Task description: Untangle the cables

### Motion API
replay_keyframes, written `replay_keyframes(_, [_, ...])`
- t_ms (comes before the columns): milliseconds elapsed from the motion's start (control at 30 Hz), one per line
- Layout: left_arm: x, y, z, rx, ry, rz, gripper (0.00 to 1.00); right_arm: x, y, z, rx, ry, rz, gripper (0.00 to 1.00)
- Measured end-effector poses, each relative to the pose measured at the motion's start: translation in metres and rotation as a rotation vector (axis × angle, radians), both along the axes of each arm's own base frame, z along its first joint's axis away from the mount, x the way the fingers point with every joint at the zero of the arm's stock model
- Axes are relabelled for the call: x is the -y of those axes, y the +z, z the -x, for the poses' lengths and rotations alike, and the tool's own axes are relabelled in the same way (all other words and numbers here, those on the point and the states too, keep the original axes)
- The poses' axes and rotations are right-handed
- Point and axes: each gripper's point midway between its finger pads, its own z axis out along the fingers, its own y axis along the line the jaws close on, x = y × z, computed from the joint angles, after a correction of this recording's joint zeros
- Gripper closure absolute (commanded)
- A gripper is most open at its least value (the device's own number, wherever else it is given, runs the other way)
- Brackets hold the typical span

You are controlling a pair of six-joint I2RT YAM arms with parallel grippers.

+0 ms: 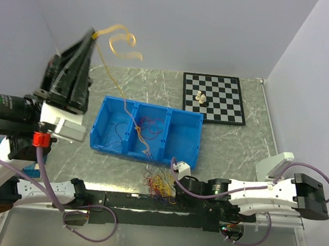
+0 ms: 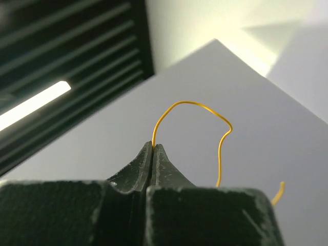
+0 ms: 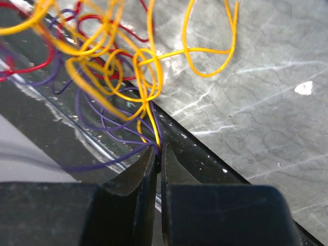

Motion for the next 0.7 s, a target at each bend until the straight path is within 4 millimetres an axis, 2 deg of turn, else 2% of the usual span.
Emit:
replay_keyframes(200, [-0.031, 0.061, 0.015, 0.150, 0.071, 0.179, 0.99, -0.001, -0.013, 0.001, -0.026, -0.013, 0.102, 1.00])
replay_keyframes(467, [-0.082, 0.133, 0.046, 0.313, 0.153, 0.358, 0.99, -0.006, -0.014, 0.002, -0.038, -0.014, 0.139, 1.00])
replay_keyframes(533, [-0.088, 0.139, 0.048, 0.320, 0.162, 0.372, 0.99, -0.007, -0.013, 0.001, -0.038, -0.015, 0.143, 1.00])
replay_keyframes(600, [-0.090, 0.134, 0.049, 0.315, 0.167, 0.357, 0.99, -0.007, -0.012, 0.001, -0.037, -0.013, 0.136, 1.00])
replay_keyframes(667, [-0.082, 0.121, 0.045, 0.294, 0.160, 0.313, 0.99, -0.006, -0.010, 0.001, -0.033, -0.010, 0.110, 1.00])
replay_keyframes(700, [-0.072, 0.109, 0.040, 0.273, 0.151, 0.273, 0.99, -0.005, -0.007, 0.002, -0.030, -0.007, 0.081, 1.00])
